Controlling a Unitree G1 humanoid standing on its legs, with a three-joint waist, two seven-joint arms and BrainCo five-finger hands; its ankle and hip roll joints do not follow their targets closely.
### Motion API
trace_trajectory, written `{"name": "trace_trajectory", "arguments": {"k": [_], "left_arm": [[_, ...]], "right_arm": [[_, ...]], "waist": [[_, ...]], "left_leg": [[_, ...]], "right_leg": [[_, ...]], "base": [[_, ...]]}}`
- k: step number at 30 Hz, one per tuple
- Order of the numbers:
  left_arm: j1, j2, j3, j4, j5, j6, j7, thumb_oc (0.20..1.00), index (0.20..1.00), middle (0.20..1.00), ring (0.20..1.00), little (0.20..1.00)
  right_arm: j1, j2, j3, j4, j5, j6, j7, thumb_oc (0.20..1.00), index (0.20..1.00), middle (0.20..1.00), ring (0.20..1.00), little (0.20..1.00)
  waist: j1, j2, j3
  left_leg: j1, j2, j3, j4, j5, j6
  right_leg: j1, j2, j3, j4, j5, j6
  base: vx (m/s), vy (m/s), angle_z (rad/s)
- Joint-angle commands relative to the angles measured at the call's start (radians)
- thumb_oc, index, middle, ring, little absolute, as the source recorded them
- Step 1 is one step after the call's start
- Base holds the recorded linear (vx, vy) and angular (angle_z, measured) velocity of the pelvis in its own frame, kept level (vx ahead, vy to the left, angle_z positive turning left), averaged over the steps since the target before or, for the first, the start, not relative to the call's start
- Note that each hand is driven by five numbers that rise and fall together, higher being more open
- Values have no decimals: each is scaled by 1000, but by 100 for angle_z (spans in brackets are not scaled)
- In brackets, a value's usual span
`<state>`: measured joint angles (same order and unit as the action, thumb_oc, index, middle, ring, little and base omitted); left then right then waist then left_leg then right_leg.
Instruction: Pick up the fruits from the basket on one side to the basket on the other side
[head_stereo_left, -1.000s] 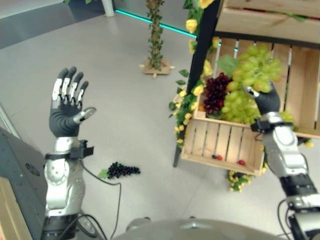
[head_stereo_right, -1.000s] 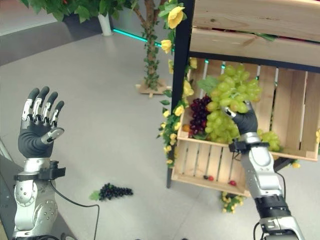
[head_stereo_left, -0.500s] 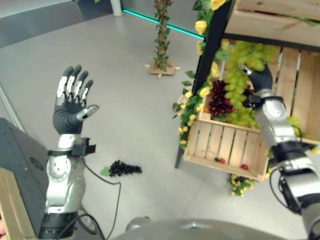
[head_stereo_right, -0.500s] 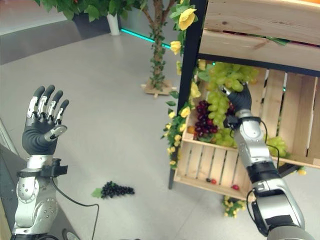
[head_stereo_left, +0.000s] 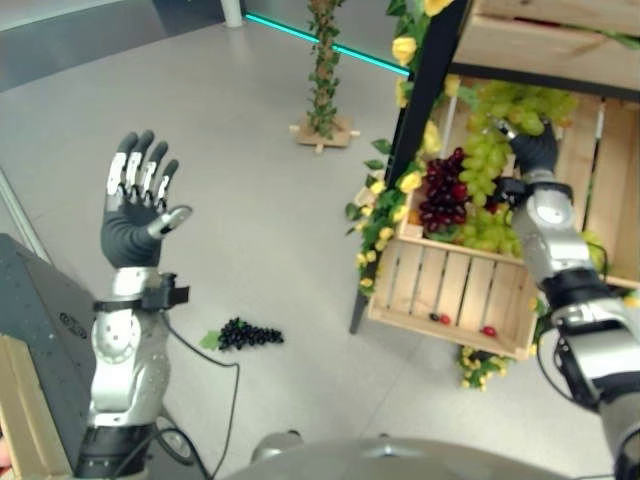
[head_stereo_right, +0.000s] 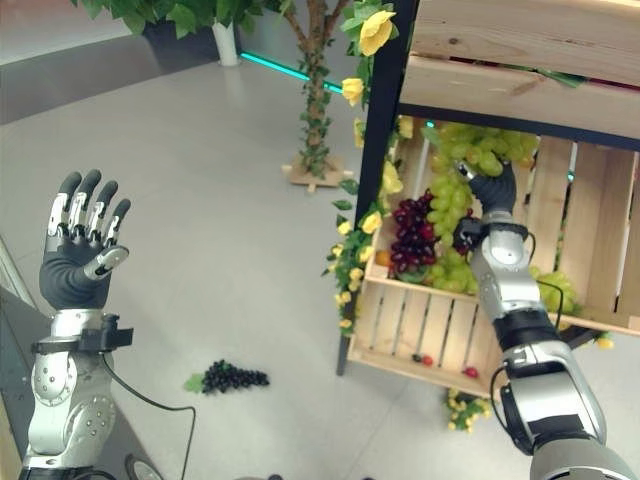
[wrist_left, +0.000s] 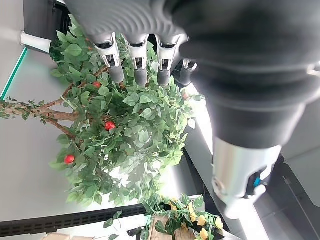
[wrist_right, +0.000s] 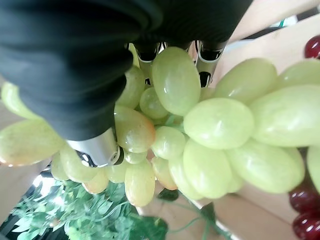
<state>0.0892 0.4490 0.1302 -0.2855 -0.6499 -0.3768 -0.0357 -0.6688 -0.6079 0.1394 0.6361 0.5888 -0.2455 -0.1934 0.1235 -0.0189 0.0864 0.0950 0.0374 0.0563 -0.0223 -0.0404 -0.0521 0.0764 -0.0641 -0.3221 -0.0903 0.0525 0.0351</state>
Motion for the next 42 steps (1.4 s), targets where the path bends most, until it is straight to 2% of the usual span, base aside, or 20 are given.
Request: {"name": "trace_trajectory", "arguments": {"k": [1, 2, 14, 29, 31, 32, 35, 37, 38, 39, 40, 42], "left_arm": [[10, 76, -2, -38, 8, -23, 9, 1000, 1000, 1000, 1000, 1000], [10, 76, 0, -39, 8, -23, 9, 1000, 1000, 1000, 1000, 1000], [24, 69, 7, -39, 11, -16, 14, 1000, 1000, 1000, 1000, 1000], [36, 71, 10, -40, 12, -9, 28, 1000, 1000, 1000, 1000, 1000], [41, 72, 14, -40, 15, -5, 32, 1000, 1000, 1000, 1000, 1000], [43, 76, 16, -41, 15, 0, 35, 1000, 1000, 1000, 1000, 1000], [52, 76, 24, -42, 20, 11, 36, 1000, 1000, 1000, 1000, 1000], [46, 74, 27, -42, 34, 11, 35, 1000, 1000, 1000, 1000, 1000], [45, 73, 26, -42, 34, 11, 35, 1000, 1000, 1000, 1000, 1000], [43, 72, 30, -43, 36, 10, 34, 1000, 1000, 1000, 1000, 1000], [40, 68, 29, -44, 41, 6, 30, 1000, 1000, 1000, 1000, 1000], [38, 63, 23, -42, 43, 7, 22, 1000, 1000, 1000, 1000, 1000]], "right_arm": [[-149, -55, 10, -17, -22, -49, -1, 796, 796, 796, 796, 796], [-148, -56, 14, -19, -24, -47, 3, 1000, 1000, 1000, 1000, 1000], [-159, -48, 29, -29, -35, -38, -2, 1000, 1000, 1000, 1000, 1000], [-199, -53, 62, 31, -126, -3, -41, 1000, 1000, 1000, 1000, 1000], [-217, -54, 71, 67, -149, 17, -48, 1000, 1000, 1000, 1000, 1000], [-242, -77, 103, 88, -231, 53, -49, 1000, 1000, 1000, 1000, 1000], [-262, -115, 137, 85, -413, 102, -90, 1000, 1000, 1000, 1000, 1000], [-272, -181, 172, 87, -656, 156, -134, 1000, 1000, 1000, 1000, 1000], [-273, -181, 173, 86, -659, 157, -135, 1000, 1000, 1000, 1000, 1000], [-283, -206, 194, 60, -752, 189, -126, 1000, 1000, 1000, 1000, 1000], [-285, -226, 205, 69, -809, 191, -137, 1000, 1000, 1000, 1000, 1000], [-299, -247, 229, 100, -883, 224, -117, 1000, 1000, 1000, 1000, 1000]], "waist": [[-13, -46, -47], [-13, -47, -47], [-18, -43, -40], [-25, -44, -38], [-26, -45, -38], [-27, -46, -38], [-31, -44, -37], [-30, -43, -38], [-30, -42, -37], [-31, -42, -37], [-31, -42, -36], [-30, -43, -37]], "left_leg": [[-28, -60, 30, 13, -21, 24], [-27, -60, 30, 11, -20, 24], [-29, -60, 33, 1, -12, 22], [-30, -60, 34, 0, -14, 25], [-30, -60, 36, 0, -14, 25], [-30, -59, 38, 0, -14, 26], [-29, -60, 38, -3, -14, 27], [-28, -61, 36, -7, -14, 28], [-27, -61, 36, -7, -14, 28], [-27, -62, 36, -8, -14, 28], [-27, -62, 35, -8, -15, 29], [-26, -62, 33, -9, -15, 29]], "right_leg": [[41, 8, -4, 58, -125, 47], [41, 9, -4, 58, -124, 47], [37, 10, -4, 52, -119, 47], [34, 12, 2, 53, -118, 47], [33, 12, 5, 53, -117, 46], [32, 13, 7, 54, -117, 46], [29, 14, 7, 55, -116, 48], [31, 12, 5, 53, -116, 50], [31, 12, 4, 53, -116, 50], [31, 13, 5, 53, -116, 50], [31, 12, 5, 54, -116, 51], [32, 12, 2, 52, -116, 51]], "base": [[0, 0, 0], [0, 0, 0], [0, 0, 0], [0, 0, 0], [0, 0, 0], [0, 0, 0], [0, 0, 0], [0, 0, 0], [0, 0, 0], [0, 0, 0], [0, 0, 0], [0, 0, 0]]}}
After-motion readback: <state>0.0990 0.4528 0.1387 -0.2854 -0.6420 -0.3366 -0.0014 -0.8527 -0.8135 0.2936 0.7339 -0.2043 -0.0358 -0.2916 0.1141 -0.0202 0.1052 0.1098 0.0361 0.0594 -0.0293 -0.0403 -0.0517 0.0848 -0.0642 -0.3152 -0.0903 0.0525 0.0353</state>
